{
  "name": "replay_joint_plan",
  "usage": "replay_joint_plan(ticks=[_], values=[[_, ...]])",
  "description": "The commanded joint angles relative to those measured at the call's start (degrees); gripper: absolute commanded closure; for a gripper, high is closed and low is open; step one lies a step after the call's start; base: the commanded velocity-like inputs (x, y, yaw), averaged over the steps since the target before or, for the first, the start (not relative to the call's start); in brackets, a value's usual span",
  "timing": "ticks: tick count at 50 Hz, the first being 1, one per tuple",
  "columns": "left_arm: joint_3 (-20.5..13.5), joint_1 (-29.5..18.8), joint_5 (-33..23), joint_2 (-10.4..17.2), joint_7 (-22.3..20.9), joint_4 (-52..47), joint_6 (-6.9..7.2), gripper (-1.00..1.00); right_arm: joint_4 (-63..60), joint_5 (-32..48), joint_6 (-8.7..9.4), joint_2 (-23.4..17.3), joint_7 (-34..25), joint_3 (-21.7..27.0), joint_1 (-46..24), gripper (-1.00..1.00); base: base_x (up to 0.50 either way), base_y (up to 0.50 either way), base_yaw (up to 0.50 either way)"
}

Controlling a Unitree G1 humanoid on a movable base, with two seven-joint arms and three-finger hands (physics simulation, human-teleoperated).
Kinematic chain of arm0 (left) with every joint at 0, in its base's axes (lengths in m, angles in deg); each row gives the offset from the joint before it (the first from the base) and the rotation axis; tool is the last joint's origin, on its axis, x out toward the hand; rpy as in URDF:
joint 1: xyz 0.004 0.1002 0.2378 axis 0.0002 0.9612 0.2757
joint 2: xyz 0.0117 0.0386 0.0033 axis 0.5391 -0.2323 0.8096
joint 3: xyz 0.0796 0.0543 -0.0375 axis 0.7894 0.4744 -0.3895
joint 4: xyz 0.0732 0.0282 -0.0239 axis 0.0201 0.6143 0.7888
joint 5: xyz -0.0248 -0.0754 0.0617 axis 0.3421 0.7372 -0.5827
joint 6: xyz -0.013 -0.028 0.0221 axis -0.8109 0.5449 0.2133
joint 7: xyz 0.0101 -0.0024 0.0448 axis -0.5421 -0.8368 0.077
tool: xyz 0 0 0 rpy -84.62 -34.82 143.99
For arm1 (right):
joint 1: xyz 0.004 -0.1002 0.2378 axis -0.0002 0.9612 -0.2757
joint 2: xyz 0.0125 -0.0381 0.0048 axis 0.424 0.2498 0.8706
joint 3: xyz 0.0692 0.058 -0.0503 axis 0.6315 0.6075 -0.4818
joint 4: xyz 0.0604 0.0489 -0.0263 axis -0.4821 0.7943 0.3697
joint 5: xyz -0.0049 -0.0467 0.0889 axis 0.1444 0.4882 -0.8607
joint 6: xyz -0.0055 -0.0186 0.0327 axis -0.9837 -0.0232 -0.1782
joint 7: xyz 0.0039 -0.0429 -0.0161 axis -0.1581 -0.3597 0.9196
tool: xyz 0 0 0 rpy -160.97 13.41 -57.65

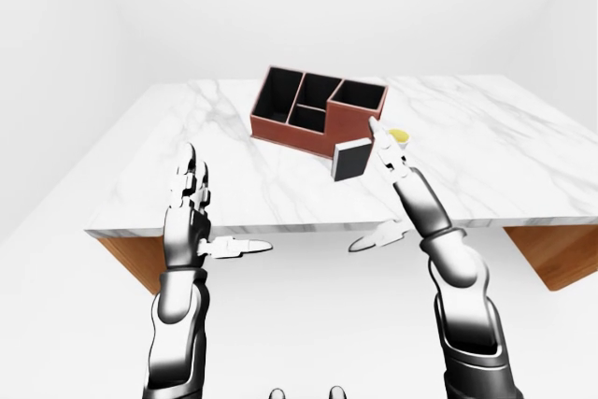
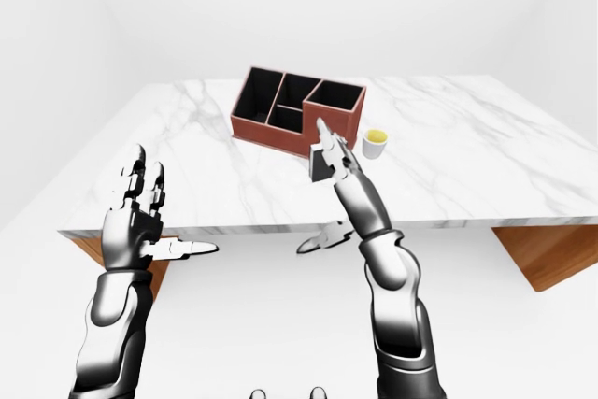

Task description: Pick up the book and place it in the right compartment of the caddy.

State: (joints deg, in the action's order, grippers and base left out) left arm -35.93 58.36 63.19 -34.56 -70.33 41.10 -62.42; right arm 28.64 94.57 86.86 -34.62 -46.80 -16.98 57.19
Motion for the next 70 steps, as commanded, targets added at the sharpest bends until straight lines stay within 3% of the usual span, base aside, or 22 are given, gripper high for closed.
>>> replay_joint_plan(ticks=[1, 16, 20, 39, 43, 70], values=[[-0.04, -0.21, 0.5, 0.04, -0.34, 0.37, -0.13, -1.0, 0.7, 0.74, 0.0, -0.82, -0.42, 1.19, -2.23, -1.0, 0.2, 0.0, 0.0], [-0.14, -0.27, 0.68, 0.1, -0.29, 0.26, 0.15, -1.0, 0.17, 0.15, 0.0, -1.79, -1.8, 2.24, -4.68, -1.0, 0.2, 0.0, 0.0], [-0.22, -0.17, 1.97, -0.14, -0.22, -0.45, 1.97, -1.0, -0.51, -0.2, 0.0, -1.86, -2.32, 2.33, -5.41, -1.0, 0.2, 0.0, 0.0], [-0.18, -0.07, 1.8, -0.02, -0.4, -0.75, 2.19, -1.0, -8.31, -0.32, 0.0, -2.47, -5.54, 2.72, -7.35, -1.0, 0.2, 0.0, 0.0], [-0.32, -0.13, 2.35, -0.03, -0.29, -1.25, 3.12, -1.0, -9.38, -0.97, 0.0, -2.86, -5.74, 3.3, -7.56, -1.0, 0.2, 0.0, 0.0], [-0.2, -0.12, 1.99, 0.02, -0.42, -0.54, 2.71, -1.0, -10.42, 0.96, 0.0, -3.5, -7.17, 3.93, -5.46, -1.0, 0.2, 0.0, 0.0]])
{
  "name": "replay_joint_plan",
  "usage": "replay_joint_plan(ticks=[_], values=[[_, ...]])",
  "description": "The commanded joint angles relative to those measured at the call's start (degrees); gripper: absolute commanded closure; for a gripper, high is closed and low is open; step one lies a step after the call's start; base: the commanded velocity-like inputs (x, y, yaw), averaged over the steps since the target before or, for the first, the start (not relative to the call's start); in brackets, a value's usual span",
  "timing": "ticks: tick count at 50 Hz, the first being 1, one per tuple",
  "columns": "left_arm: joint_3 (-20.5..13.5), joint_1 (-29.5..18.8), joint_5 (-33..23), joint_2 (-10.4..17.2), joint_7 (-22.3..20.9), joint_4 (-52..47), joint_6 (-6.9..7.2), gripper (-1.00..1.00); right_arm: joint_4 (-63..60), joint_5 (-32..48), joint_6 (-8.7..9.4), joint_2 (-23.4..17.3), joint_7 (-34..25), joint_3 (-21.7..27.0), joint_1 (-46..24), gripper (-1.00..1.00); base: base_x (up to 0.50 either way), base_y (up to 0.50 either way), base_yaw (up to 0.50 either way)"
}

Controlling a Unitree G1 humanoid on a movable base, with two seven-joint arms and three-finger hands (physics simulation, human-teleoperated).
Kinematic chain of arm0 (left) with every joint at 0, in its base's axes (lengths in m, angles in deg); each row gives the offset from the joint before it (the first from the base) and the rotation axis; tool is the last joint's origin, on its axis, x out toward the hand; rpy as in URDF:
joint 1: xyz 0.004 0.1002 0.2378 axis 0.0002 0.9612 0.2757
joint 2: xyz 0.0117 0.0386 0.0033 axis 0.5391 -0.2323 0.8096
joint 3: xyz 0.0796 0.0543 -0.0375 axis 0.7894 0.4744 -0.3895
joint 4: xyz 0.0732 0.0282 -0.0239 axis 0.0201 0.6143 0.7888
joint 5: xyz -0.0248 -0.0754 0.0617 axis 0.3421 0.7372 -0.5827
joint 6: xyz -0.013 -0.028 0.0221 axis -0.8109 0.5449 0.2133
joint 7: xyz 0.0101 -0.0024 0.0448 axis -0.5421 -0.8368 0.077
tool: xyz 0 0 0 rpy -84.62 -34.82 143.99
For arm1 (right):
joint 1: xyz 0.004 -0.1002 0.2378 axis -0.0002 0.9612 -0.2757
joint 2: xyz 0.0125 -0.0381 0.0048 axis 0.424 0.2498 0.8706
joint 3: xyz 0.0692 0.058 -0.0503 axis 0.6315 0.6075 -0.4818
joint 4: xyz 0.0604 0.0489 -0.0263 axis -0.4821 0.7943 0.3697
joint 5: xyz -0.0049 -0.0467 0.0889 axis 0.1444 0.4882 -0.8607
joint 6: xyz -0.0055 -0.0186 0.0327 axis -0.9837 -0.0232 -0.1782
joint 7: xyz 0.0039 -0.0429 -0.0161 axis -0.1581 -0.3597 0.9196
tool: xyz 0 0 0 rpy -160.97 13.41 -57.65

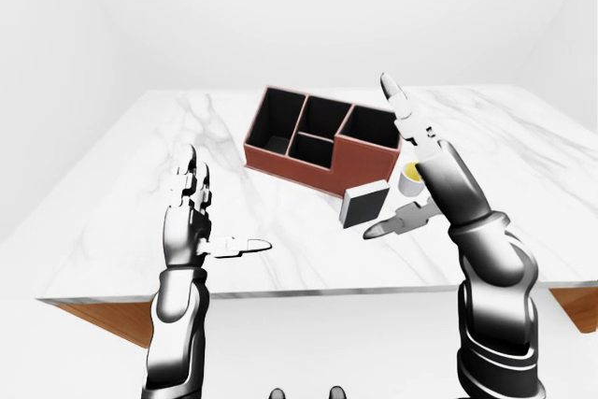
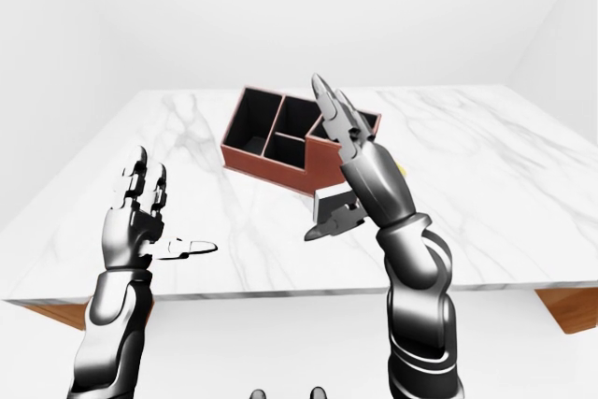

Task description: Pick up the book and place it in the right compartment of the caddy.

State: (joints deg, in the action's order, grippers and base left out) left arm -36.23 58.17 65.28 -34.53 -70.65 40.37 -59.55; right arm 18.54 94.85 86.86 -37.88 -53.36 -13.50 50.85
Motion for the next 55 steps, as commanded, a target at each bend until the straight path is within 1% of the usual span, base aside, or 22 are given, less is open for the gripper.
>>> replay_joint_plan(ticks=[1, 12, 19, 22, 23, 25, 40, 46, 51, 55], values=[[0.12, 0.12, -0.11, -0.01, -0.12, 0.14, -0.14, -1.0, -0.21, 0.68, 0.0, -0.29, -0.7, 0.54, 0.99, -1.0, 0.2, 0.0, 0.0], [0.1, 0.08, -0.08, -0.03, -0.06, 0.13, -0.05, -1.0, -0.06, 1.26, 0.0, -0.5, -1.44, 1.02, 1.44, -1.0, 0.2, 0.0, 0.0], [0.09, 0.06, -0.29, -0.01, -0.01, 0.31, -0.28, -1.0, 0.32, 1.67, 0.0, -0.43, -1.8, 0.99, 2.16, -1.0, 0.2, 0.0, 0.0], [0.36, 0.53, 0.0, -0.06, -0.54, -0.19, 0.18, -1.0, 0.63, 1.86, 0.0, -0.36, -1.81, 0.94, 2.5, -1.0, 0.2, 0.0, 0.0], [0.34, 0.54, -0.07, -0.12, -0.47, -0.17, -0.01, -1.0, 0.8, 1.95, 0.0, -0.32, -1.75, 0.89, 2.75, -1.0, 0.2, 0.0, 0.0], [0.35, 0.58, 0.01, -0.13, -0.57, -0.23, 0.18, -1.0, 0.68, 2.28, 0.0, -0.26, -2.01, 0.8, 3.05, -1.0, 0.2, 0.0, 0.0], [0.2, 0.38, -0.04, -0.11, -0.4, -0.1, 0.15, -1.0, 0.24, 4.16, 0.0, 0.32, -2.71, 0.28, 4.14, -1.0, 0.2, 0.0, 0.0], [0.22, 0.33, -0.22, -0.06, -0.36, 0.02, 0.0, -1.0, 0.65, 4.16, 0.0, 0.4, -2.65, 0.37, 4.7, -1.0, 0.2, 0.0, 0.0], [0.28, 0.38, -0.56, -0.08, -0.37, 0.37, -0.47, -1.0, 0.92, 4.79, 0.0, 0.25, -2.64, 0.44, 5.37, -1.0, 0.2, 0.0, 0.0], [0.25, 0.28, -0.58, -0.02, -0.36, 0.43, -0.43, -1.0, 0.77, 5.22, 0.0, 0.63, -2.55, 0.18, 6.69, -1.0, 0.0, 0.0, 0.0]])
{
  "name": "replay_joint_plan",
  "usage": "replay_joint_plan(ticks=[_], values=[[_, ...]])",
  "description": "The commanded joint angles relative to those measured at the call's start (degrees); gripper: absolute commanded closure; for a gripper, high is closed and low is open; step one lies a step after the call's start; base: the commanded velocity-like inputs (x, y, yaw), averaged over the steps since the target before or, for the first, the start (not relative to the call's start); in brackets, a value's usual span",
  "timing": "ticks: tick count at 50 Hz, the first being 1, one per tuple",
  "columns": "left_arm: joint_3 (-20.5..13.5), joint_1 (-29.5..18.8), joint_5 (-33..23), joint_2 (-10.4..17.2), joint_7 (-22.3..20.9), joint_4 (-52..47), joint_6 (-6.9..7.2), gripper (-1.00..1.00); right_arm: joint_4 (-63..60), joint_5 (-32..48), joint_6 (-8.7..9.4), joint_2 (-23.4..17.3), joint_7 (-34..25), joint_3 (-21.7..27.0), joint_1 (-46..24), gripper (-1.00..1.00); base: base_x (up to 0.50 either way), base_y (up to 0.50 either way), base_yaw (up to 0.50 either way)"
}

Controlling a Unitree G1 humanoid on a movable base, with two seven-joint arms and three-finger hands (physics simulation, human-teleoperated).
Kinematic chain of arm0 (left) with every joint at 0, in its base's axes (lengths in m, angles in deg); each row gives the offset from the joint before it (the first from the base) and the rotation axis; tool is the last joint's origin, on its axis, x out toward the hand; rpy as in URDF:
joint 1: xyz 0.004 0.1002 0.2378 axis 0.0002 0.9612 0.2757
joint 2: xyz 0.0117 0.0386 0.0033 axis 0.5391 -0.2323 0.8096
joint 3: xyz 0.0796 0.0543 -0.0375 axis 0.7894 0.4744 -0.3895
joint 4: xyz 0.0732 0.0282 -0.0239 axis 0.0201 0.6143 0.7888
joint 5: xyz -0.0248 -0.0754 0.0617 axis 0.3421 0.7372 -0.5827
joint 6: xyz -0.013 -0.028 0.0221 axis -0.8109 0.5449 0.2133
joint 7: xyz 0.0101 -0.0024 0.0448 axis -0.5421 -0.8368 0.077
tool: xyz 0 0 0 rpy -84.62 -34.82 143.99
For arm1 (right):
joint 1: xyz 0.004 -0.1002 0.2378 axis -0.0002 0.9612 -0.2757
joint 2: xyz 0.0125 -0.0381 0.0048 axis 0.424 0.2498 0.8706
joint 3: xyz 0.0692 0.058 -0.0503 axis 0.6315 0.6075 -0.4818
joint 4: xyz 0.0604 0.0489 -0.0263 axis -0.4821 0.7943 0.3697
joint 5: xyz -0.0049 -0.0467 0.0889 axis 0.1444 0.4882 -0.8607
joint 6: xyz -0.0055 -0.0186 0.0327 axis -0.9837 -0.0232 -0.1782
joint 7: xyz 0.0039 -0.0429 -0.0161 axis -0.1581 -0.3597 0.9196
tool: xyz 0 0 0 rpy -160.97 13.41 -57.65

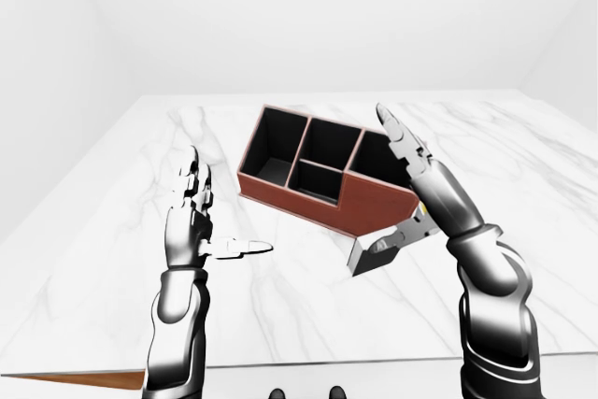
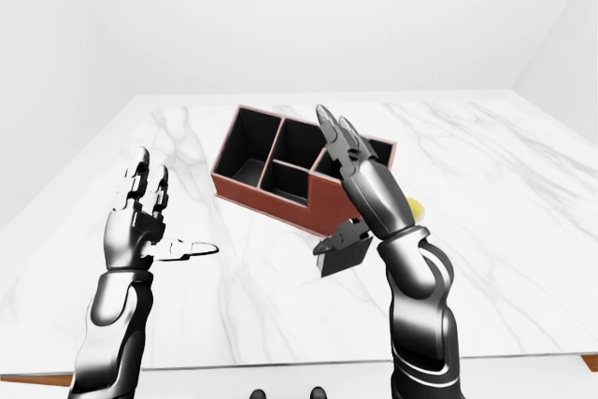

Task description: Pick up the book and place it in the right compartment of the caddy.

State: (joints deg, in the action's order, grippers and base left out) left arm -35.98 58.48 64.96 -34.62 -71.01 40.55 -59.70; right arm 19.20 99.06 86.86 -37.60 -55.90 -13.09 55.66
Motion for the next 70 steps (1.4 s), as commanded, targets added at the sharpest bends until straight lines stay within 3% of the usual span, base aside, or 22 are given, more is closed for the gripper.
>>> replay_joint_plan(ticks=[1, 3, 4, 7, 9, 11, 18, 19, 20, 21, 24, 30, 44, 47, 70], values=[[0.04, 0.0, -0.34, 0.08, -0.07, 0.28, -0.38, -1.0, 0.35, 1.5, 0.0, 0.26, 0.29, -0.3, 2.08, -1.0, 0.0, 0.0, 0.0], [0.09, 0.11, -0.41, 0.05, -0.16, 0.31, -0.5, -1.0, 0.73, 2.3, -0.99, 0.2, 1.71, -0.32, 2.52, -1.0, 0.0, 0.0, 0.0], [0.12, 0.18, -0.43, 0.02, -0.17, 0.31, -0.49, -1.0, 0.57, 3.2, -4.11, 0.06, 3.04, -0.57, 2.81, -1.0, 0.0, 0.0, 0.0], [0.13, 0.21, -0.43, 0.0, -0.21, 0.34, -0.46, -1.0, -0.88, 4.45, -5.78, 1.11, 2.76, -1.22, 3.77, -1.0, 0.0, 0.0, 0.0], [0.17, 0.27, -0.45, 0.01, -0.3, 0.31, -0.41, -1.0, -0.52, 6.55, -8.82, 1.02, 3.95, -1.61, 4.29, -1.0, 0.0, 0.0, 0.0], [0.23, 0.38, -0.56, -0.01, -0.39, 0.34, -0.44, -1.0, -0.29, 7.4, -10.0, 1.26, 4.2, -1.85, 4.58, -1.0, 0.0, 0.0, 0.0], [0.19, 0.34, -0.52, -0.06, -0.25, 0.53, -0.45, -1.0, -0.92, 10.15, -10.0, 1.78, 5.26, -2.46, 4.97, -1.0, 0.0, 0.0, 0.0], [0.21, 0.38, -0.4, -0.08, -0.31, 0.45, -0.33, -1.0, -0.89, 11.78, -10.0, 1.19, 6.05, -2.59, 4.95, -0.87, 0.0, 0.0, 0.0], [0.21, 0.38, -0.39, -0.08, -0.31, 0.44, -0.32, -1.0, -0.85, 11.94, -10.0, 1.38, 5.94, -2.45, 4.93, -0.87, 0.0, 0.0, 0.0], [0.21, 0.41, -0.27, -0.09, -0.32, 0.32, -0.1, -1.0, -0.64, 13.96, -10.0, 0.99, 7.56, -2.24, 4.74, -0.46, 0.0, 0.0, 0.0], [0.15, 0.44, 0.08, -0.08, -0.36, 0.0, 0.64, -1.0, -0.7, 16.34, -10.0, 1.33, 8.32, -2.39, 5.09, -0.12, 0.0, 0.0, 0.0], [0.05, 0.45, 0.57, -0.09, -0.49, -0.33, 1.46, -1.0, 0.7, 21.52, -10.0, 1.53, 9.95, -2.88, 7.26, 0.06, 0.0, 0.0, 0.0], [-0.07, 0.37, 0.76, -0.09, -0.15, -0.81, 2.07, -1.0, 5.89, 27.4, -10.0, 2.19, 11.93, -5.32, 11.28, 0.02, 0.0, 0.0, 0.0], [0.78, 2.94, 0.21, -0.8, 0.46, -4.91, 3.64, -1.0, 8.17, 29.81, -10.0, 2.27, 13.32, -6.48, 12.12, 0.01, 0.0, 0.0, 0.0], [0.22, 2.82, 0.77, -0.79, 0.6, -3.72, 2.89, -1.0, 7.45, 36.23, -10.0, 1.39, 10.52, -7.4, 13.66, -0.07, 0.0, 0.0, 0.0]])
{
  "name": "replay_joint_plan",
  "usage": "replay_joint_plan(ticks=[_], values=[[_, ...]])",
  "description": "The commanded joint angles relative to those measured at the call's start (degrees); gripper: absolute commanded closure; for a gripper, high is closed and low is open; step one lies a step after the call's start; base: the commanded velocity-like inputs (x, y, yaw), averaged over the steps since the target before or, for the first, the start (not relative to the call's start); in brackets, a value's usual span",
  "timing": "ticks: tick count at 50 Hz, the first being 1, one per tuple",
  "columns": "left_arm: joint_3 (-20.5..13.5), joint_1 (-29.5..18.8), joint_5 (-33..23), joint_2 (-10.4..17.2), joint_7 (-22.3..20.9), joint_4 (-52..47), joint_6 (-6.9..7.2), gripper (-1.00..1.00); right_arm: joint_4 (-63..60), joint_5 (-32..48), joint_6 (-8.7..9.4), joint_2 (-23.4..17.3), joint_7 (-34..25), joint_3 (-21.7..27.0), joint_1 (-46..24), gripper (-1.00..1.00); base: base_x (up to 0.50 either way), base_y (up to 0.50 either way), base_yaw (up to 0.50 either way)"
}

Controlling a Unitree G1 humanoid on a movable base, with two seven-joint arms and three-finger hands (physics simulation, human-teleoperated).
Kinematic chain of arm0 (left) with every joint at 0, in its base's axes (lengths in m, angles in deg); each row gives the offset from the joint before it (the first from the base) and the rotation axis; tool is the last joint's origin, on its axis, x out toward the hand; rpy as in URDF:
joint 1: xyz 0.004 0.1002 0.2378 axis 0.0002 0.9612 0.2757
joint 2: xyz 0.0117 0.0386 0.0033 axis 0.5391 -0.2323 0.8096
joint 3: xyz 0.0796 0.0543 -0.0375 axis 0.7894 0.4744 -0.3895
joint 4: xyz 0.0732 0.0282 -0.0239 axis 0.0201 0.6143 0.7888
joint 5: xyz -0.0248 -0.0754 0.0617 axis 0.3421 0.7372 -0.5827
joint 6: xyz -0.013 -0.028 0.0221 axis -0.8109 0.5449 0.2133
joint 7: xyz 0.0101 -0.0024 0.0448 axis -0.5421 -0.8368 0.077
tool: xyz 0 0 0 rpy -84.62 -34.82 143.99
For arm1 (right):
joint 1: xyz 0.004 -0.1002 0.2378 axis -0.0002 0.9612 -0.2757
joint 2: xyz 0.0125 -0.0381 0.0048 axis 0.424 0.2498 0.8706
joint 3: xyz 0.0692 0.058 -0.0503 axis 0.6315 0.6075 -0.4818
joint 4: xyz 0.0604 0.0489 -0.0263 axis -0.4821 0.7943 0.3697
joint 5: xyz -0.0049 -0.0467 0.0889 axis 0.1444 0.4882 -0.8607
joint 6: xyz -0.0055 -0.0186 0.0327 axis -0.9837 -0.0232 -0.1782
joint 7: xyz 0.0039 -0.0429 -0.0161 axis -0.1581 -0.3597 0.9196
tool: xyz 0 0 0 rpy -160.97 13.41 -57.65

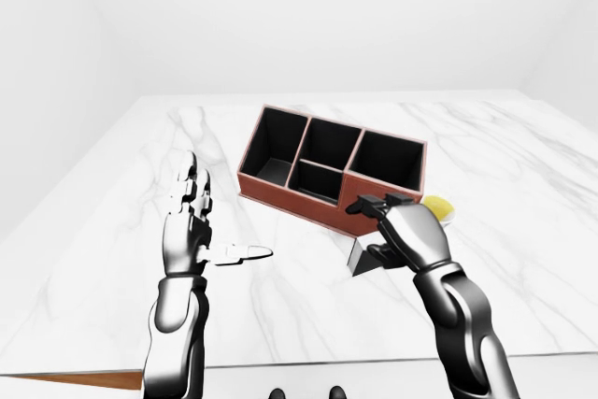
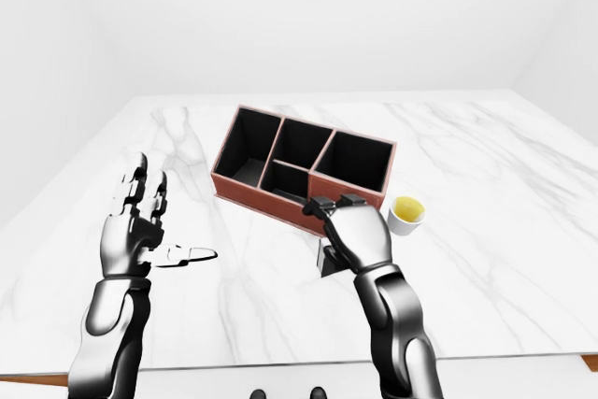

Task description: Pick up the book and place it in the right compartment of the caddy.

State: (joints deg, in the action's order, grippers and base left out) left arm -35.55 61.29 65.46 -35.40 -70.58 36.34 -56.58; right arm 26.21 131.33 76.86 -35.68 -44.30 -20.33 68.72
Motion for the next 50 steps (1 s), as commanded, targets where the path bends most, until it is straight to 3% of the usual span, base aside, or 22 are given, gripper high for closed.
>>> replay_joint_plan(ticks=[1, 21, 39, 42, 50], values=[[-0.22, -0.02, 0.3, 0.0, 0.19, 0.57, -0.27, -1.0, 0.64, 4.66, 0.0, -0.73, -1.08, -0.08, 0.48, -0.07, 0.0, 0.0, 0.0], [-0.94, -0.64, 1.13, 0.26, 0.25, 1.09, 0.0, -1.0, 7.47, 14.78, 0.0, -1.31, 0.8, -3.48, -0.61, -0.07, 0.0, 0.0, 0.0], [-1.38, -1.2, 1.46, 0.48, 0.42, 1.23, 0.45, -1.0, 10.72, 16.88, 0.0, -1.51, 0.79, -4.5, -2.24, -0.1, 0.0, 0.0, 0.0], [-1.68, -1.31, 1.72, 0.5, 0.35, 2.27, -0.33, -1.0, 11.29, 16.83, 0.0, -1.67, 0.69, -4.27, -2.66, -0.11, 0.0, 0.0, 0.0], [-1.64, -1.36, 1.79, 0.58, 0.44, 2.45, -0.44, -1.0, 13.37, 17.08, 0.0, -1.97, 0.2, -4.01, -3.86, -0.11, 0.0, 0.0, 0.0]])
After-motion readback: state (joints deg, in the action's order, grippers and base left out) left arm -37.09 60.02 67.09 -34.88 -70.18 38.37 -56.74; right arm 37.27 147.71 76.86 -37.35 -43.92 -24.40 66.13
